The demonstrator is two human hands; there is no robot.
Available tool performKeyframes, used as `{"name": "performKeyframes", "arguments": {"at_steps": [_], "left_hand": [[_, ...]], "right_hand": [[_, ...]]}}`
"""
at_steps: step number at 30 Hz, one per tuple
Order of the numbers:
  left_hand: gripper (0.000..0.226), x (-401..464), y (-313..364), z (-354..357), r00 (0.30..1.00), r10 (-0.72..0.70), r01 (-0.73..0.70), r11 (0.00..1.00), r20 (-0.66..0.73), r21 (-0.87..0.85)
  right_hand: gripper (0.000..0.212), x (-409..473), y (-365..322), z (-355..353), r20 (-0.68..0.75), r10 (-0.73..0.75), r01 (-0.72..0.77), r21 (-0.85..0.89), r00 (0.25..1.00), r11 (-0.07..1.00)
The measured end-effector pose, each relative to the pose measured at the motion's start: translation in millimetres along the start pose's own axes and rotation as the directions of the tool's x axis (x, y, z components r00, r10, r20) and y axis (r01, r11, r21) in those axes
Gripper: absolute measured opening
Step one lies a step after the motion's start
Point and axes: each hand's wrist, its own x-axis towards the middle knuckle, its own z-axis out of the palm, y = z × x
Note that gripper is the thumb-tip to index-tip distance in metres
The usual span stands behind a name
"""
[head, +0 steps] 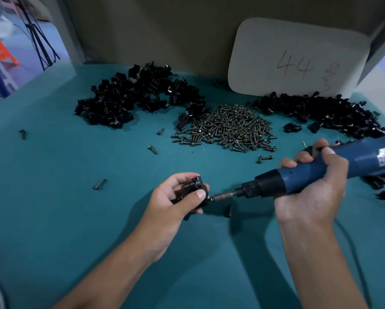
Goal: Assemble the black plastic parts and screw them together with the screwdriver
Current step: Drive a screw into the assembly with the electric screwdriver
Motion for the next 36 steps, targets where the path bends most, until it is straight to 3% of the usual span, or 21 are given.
{"name": "performKeyframes", "arguments": {"at_steps": [7, 9, 11, 15, 19, 23, 28, 33, 36], "left_hand": [[0.034, 1, 0, 0, 1.0, -0.014, 0.015, 0.999, -0.023, 0.04], [0.018, -1, -2, 1, 0.996, -0.075, 0.075, 0.997, -0.043, -0.011], [0.002, 1, -5, 1, 0.993, -0.113, 0.111, 0.991, -0.029, -0.069], [0.022, 7, -10, -1, 0.994, -0.109, 0.109, 0.994, -0.005, -0.002], [0.049, 3, -6, 0, 0.979, -0.066, 0.099, 0.982, -0.195, 0.164], [0.046, -3, -6, 5, 0.938, 0.07, 0.018, 0.968, -0.338, 0.25], [0.035, -5, -7, 9, 0.891, 0.336, -0.192, 0.888, -0.305, 0.417], [0.058, 0, -2, 4, 0.927, 0.254, -0.186, 0.951, -0.277, 0.248], [0.065, 1, -3, 3, 0.964, 0.173, -0.126, 0.966, -0.202, 0.226]], "right_hand": [[0.017, -6, 4, 3, -0.003, -0.002, 0.002, 0.015, 1.0, 1.0], [0.004, -7, 2, 3, 0.046, -0.002, 0.0, 0.051, 0.999, 0.999], [0.004, -8, 1, 4, 0.098, 0.025, -0.035, 0.106, 0.995, 0.994], [0.003, -11, 7, 2, 0.078, 0.062, -0.07, 0.102, 0.995, 0.992], [0.013, -8, 7, 1, 0.038, 0.031, -0.035, 0.094, 0.999, 0.995], [0.033, -10, 12, 0, -0.044, -0.044, 0.046, 0.049, 0.998, 0.998], [0.024, -16, 23, 3, -0.102, -0.068, 0.064, -0.043, 0.992, 0.997], [0.006, -4, 20, -1, -0.148, -0.023, 0.021, -0.015, 0.989, 1.0], [0.007, 2, 16, -5, -0.157, -0.045, 0.048, 0.011, 0.987, 0.999]]}}
